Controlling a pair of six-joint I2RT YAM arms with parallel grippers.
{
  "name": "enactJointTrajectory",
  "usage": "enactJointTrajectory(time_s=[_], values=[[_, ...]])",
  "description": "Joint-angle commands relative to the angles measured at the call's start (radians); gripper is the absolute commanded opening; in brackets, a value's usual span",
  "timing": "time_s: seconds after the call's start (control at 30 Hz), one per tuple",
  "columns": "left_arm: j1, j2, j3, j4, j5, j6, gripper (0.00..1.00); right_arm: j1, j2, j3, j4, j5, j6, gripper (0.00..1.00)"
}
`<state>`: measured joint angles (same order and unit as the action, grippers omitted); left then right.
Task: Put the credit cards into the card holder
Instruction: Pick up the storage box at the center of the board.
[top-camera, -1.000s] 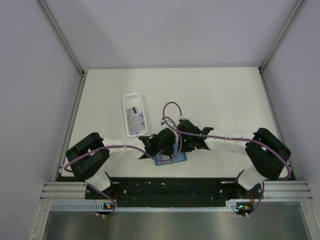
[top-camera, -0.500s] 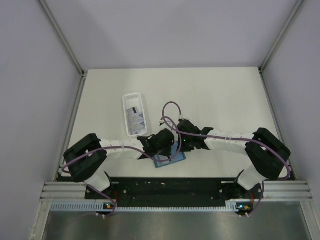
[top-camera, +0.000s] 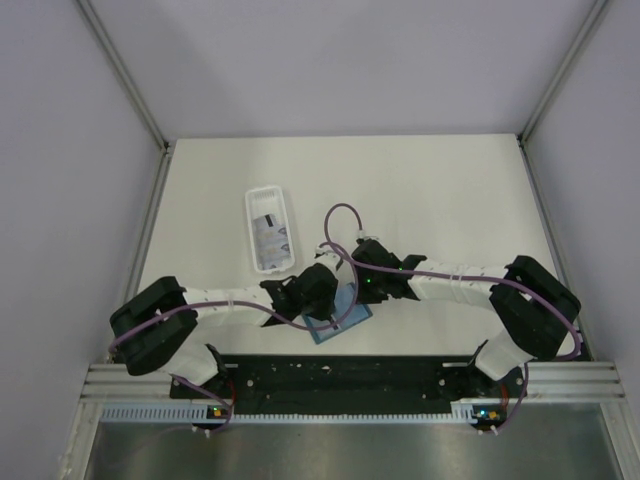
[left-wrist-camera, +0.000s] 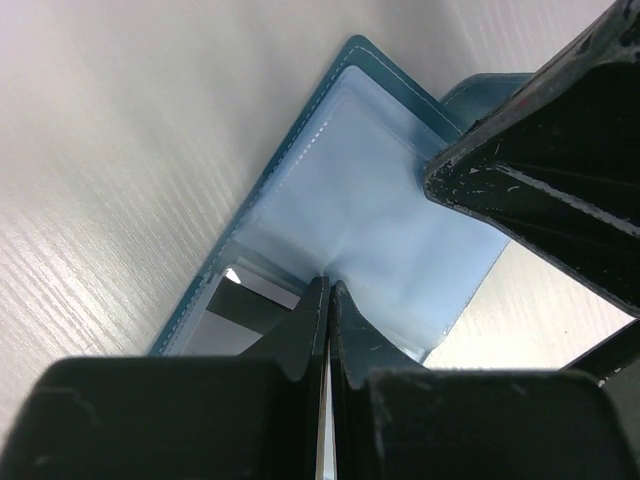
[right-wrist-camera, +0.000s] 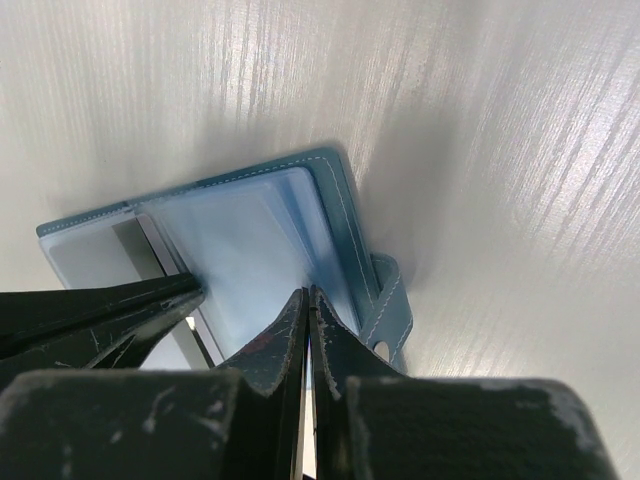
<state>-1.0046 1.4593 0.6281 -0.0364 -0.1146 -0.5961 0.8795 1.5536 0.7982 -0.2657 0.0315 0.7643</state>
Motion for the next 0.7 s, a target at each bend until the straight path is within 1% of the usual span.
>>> enactJointTrajectory(time_s=[0.0,0.13,0.27,0.47,0.67], values=[[-0.002,0.012,-0.028,-0.045,0.079,0.036,0.00,-0.002,0.036,-0.019,-0.053,0.031,-0.003,0.00],[-0.002,-0.013,-0.031,-0.060,0.066,0.041,0.00,-0.001,0.036,-0.019,-0.055,0.031,-0.003,0.00],[0.000,-0.072,-0.013,-0.071,0.043,0.029,0.00,-0.002,0.020,-0.016,-0.055,0.039,-0.002,0.00],[0.007,-0.175,0.053,-0.097,-0.048,0.002,0.00,-0.001,-0.026,-0.016,-0.101,0.051,0.009,0.00],[0.023,-0.257,0.070,-0.143,-0.115,-0.008,0.00,0.001,-0.079,-0.096,-0.113,0.039,0.076,0.00]])
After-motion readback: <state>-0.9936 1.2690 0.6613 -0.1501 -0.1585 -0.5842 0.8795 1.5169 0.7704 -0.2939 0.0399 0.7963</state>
